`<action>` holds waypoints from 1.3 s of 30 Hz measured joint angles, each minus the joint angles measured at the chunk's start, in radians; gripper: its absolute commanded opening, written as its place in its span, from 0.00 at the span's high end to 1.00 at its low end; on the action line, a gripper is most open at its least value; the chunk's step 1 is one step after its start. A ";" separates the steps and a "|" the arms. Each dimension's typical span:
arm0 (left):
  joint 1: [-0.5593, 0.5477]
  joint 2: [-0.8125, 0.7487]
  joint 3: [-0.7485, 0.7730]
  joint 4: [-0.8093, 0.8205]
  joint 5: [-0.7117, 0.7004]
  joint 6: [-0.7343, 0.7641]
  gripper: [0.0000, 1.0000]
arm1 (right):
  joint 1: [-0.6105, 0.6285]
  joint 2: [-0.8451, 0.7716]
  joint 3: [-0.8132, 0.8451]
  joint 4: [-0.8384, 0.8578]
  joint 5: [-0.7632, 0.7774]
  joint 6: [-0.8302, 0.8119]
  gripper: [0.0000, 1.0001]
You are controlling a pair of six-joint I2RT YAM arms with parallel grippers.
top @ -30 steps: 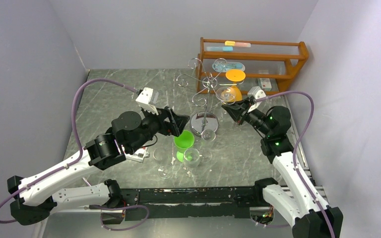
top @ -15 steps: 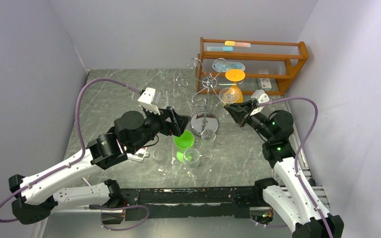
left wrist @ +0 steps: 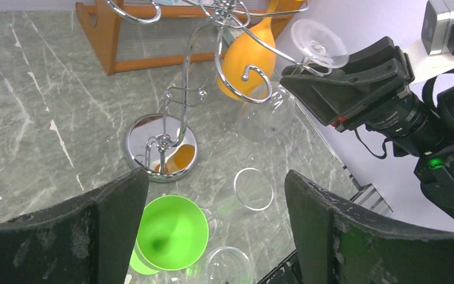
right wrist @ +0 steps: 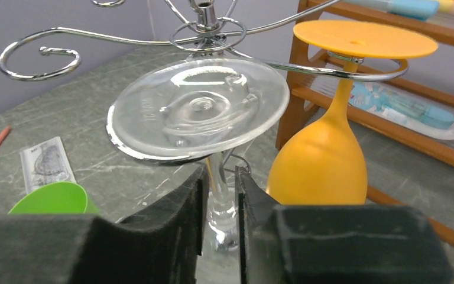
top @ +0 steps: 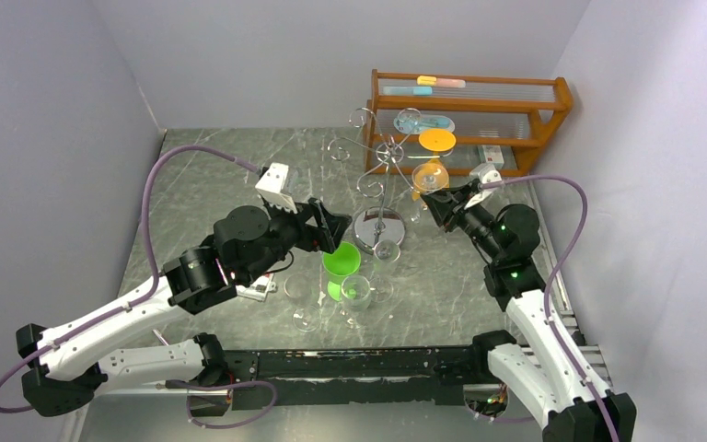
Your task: Place the wine glass upside down on the wine glass rack
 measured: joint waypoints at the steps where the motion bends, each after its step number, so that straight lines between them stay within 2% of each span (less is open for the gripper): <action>1: 0.000 0.001 0.002 -0.005 -0.005 0.000 0.11 | 0.000 0.003 0.000 -0.003 0.003 0.006 0.64; 6: 0.000 0.016 0.022 -0.042 -0.024 0.000 0.11 | 0.000 -0.009 0.000 -0.011 0.017 0.028 0.47; 10: 0.000 0.019 0.035 -0.063 -0.045 0.005 0.11 | 0.000 -0.056 0.000 -0.028 0.044 0.044 0.42; 20: 0.000 0.007 0.061 -0.093 -0.101 0.016 0.11 | 0.000 -0.142 0.014 -0.146 0.118 0.119 0.41; 31: 0.000 -0.019 0.064 -0.098 -0.179 0.062 0.10 | 0.000 -0.383 0.042 -0.438 0.197 0.303 0.38; 35: 0.000 -0.016 0.075 -0.098 -0.241 0.097 0.09 | 0.000 -0.369 0.133 -0.566 0.211 0.357 0.37; 39: 0.000 0.017 0.123 -0.100 -0.313 0.136 0.08 | 0.000 -0.276 0.232 -0.674 0.172 0.373 0.37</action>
